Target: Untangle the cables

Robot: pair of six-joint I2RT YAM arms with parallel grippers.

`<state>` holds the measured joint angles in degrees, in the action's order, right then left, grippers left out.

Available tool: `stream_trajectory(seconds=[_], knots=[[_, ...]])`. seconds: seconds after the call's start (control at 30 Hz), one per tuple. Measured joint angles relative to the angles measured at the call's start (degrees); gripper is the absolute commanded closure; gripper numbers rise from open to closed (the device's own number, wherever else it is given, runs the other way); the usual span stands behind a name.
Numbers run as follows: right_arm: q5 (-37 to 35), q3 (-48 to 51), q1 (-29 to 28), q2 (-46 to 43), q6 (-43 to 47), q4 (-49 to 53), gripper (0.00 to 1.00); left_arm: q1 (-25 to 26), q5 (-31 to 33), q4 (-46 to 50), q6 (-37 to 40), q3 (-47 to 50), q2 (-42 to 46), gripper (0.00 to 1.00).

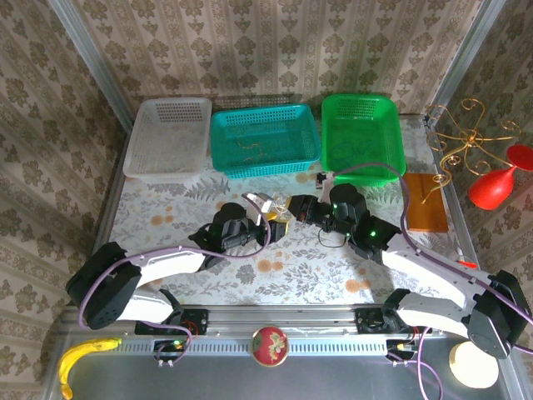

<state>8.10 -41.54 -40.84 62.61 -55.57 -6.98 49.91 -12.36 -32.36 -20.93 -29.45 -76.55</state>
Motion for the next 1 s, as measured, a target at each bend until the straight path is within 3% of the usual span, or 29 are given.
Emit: stream_trajectory(seconds=[0.13, 0.37, 0.67, 1.0], knots=[[-0.15, 0.0, -0.61, -0.02, -0.02, -0.02, 1.0, 0.0, -0.04, -0.9, 0.0, -0.2, -0.31, 0.56], [-0.74, 0.0, -0.96, -0.02, -0.15, 0.0, 1.0, 0.02, -0.52, -1.92, 0.15, -0.44, -0.7, 0.99], [-4.98, 3.26, 4.46, -0.74, -1.46, -0.66, 1.0, 0.04, -0.68, -2.45, -0.09, 0.31, 0.39, 1.0], [-7.82, 11.37, 8.59, 6.4, -0.7, -2.82, 1.0, -0.52, -0.07, -0.57, -0.46, 4.68, 11.26, 1.0]])
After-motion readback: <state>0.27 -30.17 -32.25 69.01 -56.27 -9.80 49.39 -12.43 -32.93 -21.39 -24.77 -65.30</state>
